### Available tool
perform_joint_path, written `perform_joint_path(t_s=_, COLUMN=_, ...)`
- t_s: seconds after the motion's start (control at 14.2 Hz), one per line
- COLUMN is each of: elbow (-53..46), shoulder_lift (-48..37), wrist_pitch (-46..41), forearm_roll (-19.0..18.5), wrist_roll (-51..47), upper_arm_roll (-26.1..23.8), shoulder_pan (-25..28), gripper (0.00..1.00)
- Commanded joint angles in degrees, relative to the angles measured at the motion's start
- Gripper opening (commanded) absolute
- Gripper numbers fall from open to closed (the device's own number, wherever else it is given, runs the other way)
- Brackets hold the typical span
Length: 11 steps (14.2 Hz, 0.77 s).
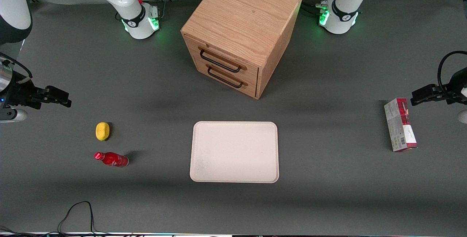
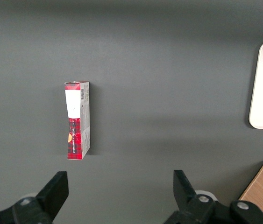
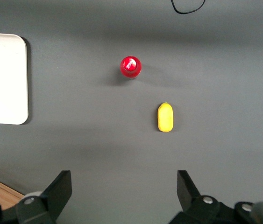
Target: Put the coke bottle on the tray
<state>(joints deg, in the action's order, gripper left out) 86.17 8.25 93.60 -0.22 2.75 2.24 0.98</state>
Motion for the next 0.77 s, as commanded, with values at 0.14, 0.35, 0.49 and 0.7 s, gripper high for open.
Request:
perform_joint_path(t_s=0.14, elbow=-0.21, shoulder_lift=-0.43, wrist_pitch=-0.97, forearm_roll=-0.48, wrist_roll=-1.34, upper_arm_roll=-0.65, shoulder_pan=-0.54, gripper=1.00)
perform_joint_path(t_s=0.35, elbow=-0.30, shoulder_lift=-0.26, wrist_pitch=-0.97, forearm_roll=-0.48, wrist_roll=-1.25, upper_arm_roll=-0.65, shoulder_pan=-0.45, gripper=1.00)
perform_joint_path(t_s=0.49, elbow=-2.74, shoulder_lift=1.58, wrist_pitch=-0.70, forearm_roll=-0.48, wrist_roll=-0.46, upper_arm_roll=-0.65, shoulder_pan=-0.72, gripper=1.00)
perform_joint_path(t_s=0.7, elbow=-13.36, shoulder_lift=9.65, wrist_pitch=-2.53, forearm_roll=-0.48, wrist_roll=1.37, upper_arm_roll=-0.57, shoulder_pan=-1.24, gripper=1.00)
